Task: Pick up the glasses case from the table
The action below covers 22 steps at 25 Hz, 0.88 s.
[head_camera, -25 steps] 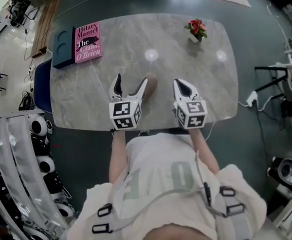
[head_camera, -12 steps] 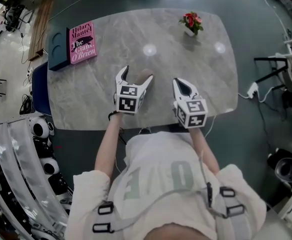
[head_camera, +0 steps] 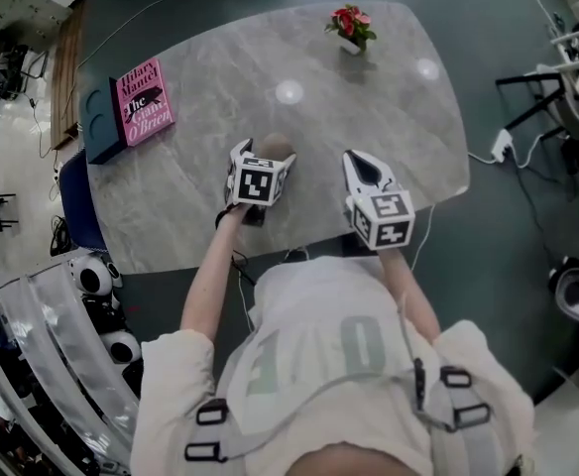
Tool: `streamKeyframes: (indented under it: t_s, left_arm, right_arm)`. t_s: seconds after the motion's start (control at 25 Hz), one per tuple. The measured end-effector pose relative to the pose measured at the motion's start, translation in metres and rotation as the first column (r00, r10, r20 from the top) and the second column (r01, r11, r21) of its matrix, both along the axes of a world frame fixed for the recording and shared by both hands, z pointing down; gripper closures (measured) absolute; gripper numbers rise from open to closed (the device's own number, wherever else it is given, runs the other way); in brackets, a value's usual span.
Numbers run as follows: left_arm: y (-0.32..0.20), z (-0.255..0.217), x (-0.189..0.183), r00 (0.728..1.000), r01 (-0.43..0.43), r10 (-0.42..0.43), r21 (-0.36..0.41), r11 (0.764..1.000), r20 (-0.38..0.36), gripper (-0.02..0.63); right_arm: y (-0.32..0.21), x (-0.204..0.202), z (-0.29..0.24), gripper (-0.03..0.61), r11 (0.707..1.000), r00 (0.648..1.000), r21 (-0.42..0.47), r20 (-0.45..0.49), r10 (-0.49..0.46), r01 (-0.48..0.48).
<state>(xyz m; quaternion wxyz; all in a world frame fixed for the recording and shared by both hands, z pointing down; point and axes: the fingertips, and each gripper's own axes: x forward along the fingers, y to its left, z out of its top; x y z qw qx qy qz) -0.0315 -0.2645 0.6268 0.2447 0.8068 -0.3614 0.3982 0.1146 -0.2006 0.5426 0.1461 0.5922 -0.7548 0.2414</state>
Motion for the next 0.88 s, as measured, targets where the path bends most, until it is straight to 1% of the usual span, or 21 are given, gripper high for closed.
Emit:
streamKeyframes:
  t_s: [0.04,0.16,0.28,0.4,0.56,0.76,0.88]
  left_arm:
    - [0.001,0.004,-0.001,1.0,-0.007,0.008,-0.013,1.0,0.025,0.202]
    - [-0.005,0.006,-0.004,0.995,-0.025,0.026,-0.009,1.0,0.092,0.202]
    - [-0.002,0.019,-0.008,0.989,-0.034,0.042,-0.058,0.998,0.143,0.202]
    - [0.006,0.033,-0.014,0.98,-0.059,0.079,-0.11,0.992,0.184,0.202]
    - [0.009,0.041,-0.019,0.966,-0.104,0.133,-0.141,0.985,0.221,0.202]
    - [0.017,0.053,-0.02,0.958,-0.109,0.159,-0.208,0.972,0.239,0.202]
    - [0.015,0.058,-0.019,0.952,-0.12,0.173,-0.211,0.97,0.254,0.202]
  right_arm:
    - [0.0,0.001,0.0,0.577,1.0,1.0,0.0,0.004,0.005,-0.005]
    - [0.004,0.005,0.001,0.577,1.0,1.0,-0.004,0.014,0.02,-0.02]
    - [0.008,0.012,0.008,0.577,0.999,0.999,-0.014,0.021,0.038,-0.038]
    - [0.012,0.013,0.011,0.577,0.998,0.998,-0.031,0.034,0.051,-0.05]
    - [0.017,0.015,0.02,0.577,0.998,0.998,-0.041,0.023,0.056,-0.055]
    - [0.021,0.018,0.026,0.577,0.997,0.998,-0.053,0.025,0.06,-0.058]
    - [0.023,0.02,0.028,0.577,0.996,0.997,-0.056,0.028,0.066,-0.065]
